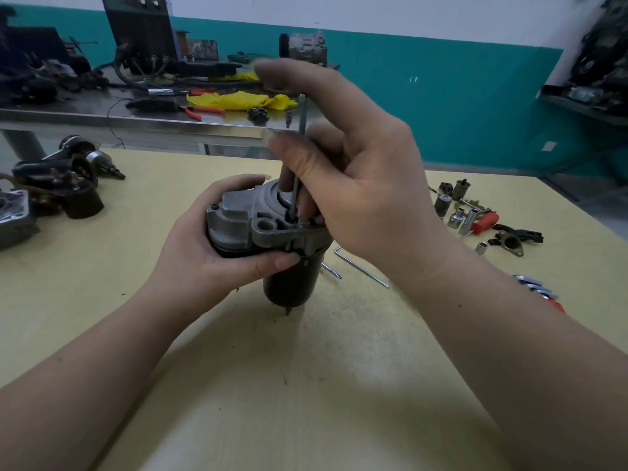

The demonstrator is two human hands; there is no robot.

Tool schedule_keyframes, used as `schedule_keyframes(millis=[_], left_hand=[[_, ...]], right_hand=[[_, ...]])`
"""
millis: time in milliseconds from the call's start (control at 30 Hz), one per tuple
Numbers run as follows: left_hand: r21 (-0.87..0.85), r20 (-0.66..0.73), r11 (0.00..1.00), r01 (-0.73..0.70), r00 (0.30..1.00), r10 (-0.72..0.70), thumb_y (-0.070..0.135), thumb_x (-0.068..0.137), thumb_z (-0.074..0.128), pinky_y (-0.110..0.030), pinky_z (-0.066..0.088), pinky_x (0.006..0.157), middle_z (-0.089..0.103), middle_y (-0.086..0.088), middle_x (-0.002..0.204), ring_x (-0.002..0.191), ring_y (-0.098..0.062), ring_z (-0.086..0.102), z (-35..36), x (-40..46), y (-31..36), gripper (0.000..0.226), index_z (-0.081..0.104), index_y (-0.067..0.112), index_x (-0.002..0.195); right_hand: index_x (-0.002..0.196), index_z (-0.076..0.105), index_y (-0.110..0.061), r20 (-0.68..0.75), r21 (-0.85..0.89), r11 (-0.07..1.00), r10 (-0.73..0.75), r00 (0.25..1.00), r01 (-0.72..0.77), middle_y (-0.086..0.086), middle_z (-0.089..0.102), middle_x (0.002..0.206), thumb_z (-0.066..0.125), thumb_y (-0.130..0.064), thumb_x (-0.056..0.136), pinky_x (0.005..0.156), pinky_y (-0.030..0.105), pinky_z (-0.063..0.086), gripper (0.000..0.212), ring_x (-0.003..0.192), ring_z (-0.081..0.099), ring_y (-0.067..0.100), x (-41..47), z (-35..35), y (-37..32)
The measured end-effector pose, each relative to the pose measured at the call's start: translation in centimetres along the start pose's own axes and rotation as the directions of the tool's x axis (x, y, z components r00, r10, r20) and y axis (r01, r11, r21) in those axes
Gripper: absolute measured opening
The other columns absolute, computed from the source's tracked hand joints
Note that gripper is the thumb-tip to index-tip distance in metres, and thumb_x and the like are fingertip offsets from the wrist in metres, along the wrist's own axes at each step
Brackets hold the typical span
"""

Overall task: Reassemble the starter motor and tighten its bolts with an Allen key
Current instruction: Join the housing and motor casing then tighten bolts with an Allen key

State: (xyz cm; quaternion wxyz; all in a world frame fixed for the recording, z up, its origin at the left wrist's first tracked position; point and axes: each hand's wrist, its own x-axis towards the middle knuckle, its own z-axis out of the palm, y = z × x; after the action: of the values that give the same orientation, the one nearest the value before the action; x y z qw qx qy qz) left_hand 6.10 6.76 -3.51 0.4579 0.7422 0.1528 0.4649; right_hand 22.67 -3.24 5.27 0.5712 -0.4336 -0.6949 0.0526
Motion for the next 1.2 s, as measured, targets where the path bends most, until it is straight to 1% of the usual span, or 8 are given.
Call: schedule_keyframes(millis=[100, 167, 400, 533, 667, 800, 1000, 1200], left_hand=[[0.009, 0.003, 1.000, 0.004, 1.000, -0.004, 0.037, 0.059, 0.099, -0.021, 0.058, 0.097, 0.076, 0.008, 0.128, 0.121, -0.013, 0.073, -0.1, 0.0, -0.1, 0.080, 0.065, 0.046, 0.130], [0.013, 0.001, 1.000, 0.004, 1.000, -0.004, 0.038, 0.058, 0.100, -0.022, 0.058, 0.096, 0.076, 0.010, 0.128, 0.121, -0.013, 0.073, -0.1, 0.0, 0.0, 0.080, 0.065, 0.047, 0.129], [0.064, -0.008, 0.998, 0.012, 1.000, -0.011, 0.042, 0.056, 0.099, -0.016, 0.060, 0.085, 0.075, 0.017, 0.126, 0.116, -0.005, 0.073, 0.1, 0.1, 0.2, 0.077, 0.065, 0.061, 0.122], [0.052, -0.014, 0.999, 0.009, 1.000, -0.009, 0.041, 0.057, 0.099, -0.017, 0.060, 0.084, 0.076, 0.013, 0.126, 0.115, -0.009, 0.075, 0.1, 0.1, 0.1, 0.078, 0.065, 0.059, 0.124], [0.040, -0.022, 0.999, 0.021, 1.000, -0.020, 0.038, 0.057, 0.100, -0.020, 0.061, 0.084, 0.077, 0.009, 0.124, 0.114, -0.013, 0.076, 0.0, 0.1, 0.0, 0.079, 0.065, 0.052, 0.127], [0.029, -0.008, 0.999, 0.029, 1.000, -0.029, 0.035, 0.058, 0.097, -0.016, 0.058, 0.092, 0.076, 0.014, 0.124, 0.117, -0.008, 0.074, 0.0, 0.0, 0.1, 0.081, 0.063, 0.040, 0.131], [0.030, 0.005, 0.999, 0.043, 0.999, -0.043, 0.037, 0.058, 0.097, -0.018, 0.057, 0.095, 0.075, 0.012, 0.128, 0.122, -0.011, 0.072, 0.0, 0.0, 0.2, 0.087, 0.061, 0.031, 0.138], [0.007, 0.002, 0.999, 0.042, 0.999, -0.042, 0.034, 0.058, 0.097, -0.019, 0.058, 0.095, 0.075, 0.014, 0.126, 0.120, -0.011, 0.073, 0.0, 0.0, 0.2, 0.085, 0.061, 0.032, 0.135]], right_hand=[[0.143, 0.058, -0.008, 0.025, 0.029, 1.000, 0.007, 1.000, -0.008, 0.013, 0.070, 0.074, 0.058, -0.016, 0.108, 0.052, 0.042, 0.052, 0.036, 0.056, 0.063, 0.030, 0.1, -0.6, 0.0], [0.141, 0.061, -0.006, 0.016, 0.092, 0.995, 0.033, 0.999, -0.035, 0.024, 0.069, 0.078, 0.052, -0.018, 0.110, 0.047, 0.030, 0.048, 0.034, 0.057, 0.065, 0.030, 0.2, -0.9, -0.2], [0.094, 0.073, -0.002, -0.131, 0.092, 0.992, 0.100, 0.986, -0.088, 0.011, 0.066, 0.060, 0.061, -0.013, 0.107, 0.049, 0.017, 0.042, 0.021, 0.045, 0.062, 0.013, 1.1, 0.0, -0.6], [0.127, 0.068, -0.004, -0.133, 0.162, 0.967, 0.219, 0.967, -0.197, 0.004, 0.069, 0.066, 0.054, -0.013, 0.111, 0.045, 0.019, 0.045, 0.023, 0.042, 0.061, 0.012, 1.0, -0.2, -0.8], [0.116, 0.067, -0.013, 0.070, 0.310, 0.897, 0.308, 0.949, -0.314, 0.017, 0.070, 0.068, 0.056, -0.025, 0.110, 0.041, 0.022, 0.040, 0.017, 0.044, 0.057, 0.024, 1.4, -1.1, -0.9], [0.121, 0.064, -0.011, 0.209, 0.357, 0.866, 0.292, 0.933, -0.351, 0.015, 0.071, 0.075, 0.063, -0.012, 0.099, 0.047, 0.026, 0.044, 0.022, 0.051, 0.061, 0.027, 1.4, -2.1, -0.4], [0.099, 0.070, -0.009, -0.043, 0.410, 0.890, 0.235, 0.971, -0.197, 0.013, 0.078, 0.081, 0.076, -0.005, 0.096, 0.045, 0.027, 0.049, 0.008, 0.050, 0.065, 0.022, 0.1, -0.3, 0.6], [0.153, 0.051, -0.004, -0.075, 0.257, 0.965, 0.065, 0.995, -0.044, 0.009, 0.072, 0.077, 0.061, 0.000, 0.104, 0.051, 0.022, 0.052, 0.050, 0.052, 0.064, 0.021, -0.3, 0.2, 1.1]])
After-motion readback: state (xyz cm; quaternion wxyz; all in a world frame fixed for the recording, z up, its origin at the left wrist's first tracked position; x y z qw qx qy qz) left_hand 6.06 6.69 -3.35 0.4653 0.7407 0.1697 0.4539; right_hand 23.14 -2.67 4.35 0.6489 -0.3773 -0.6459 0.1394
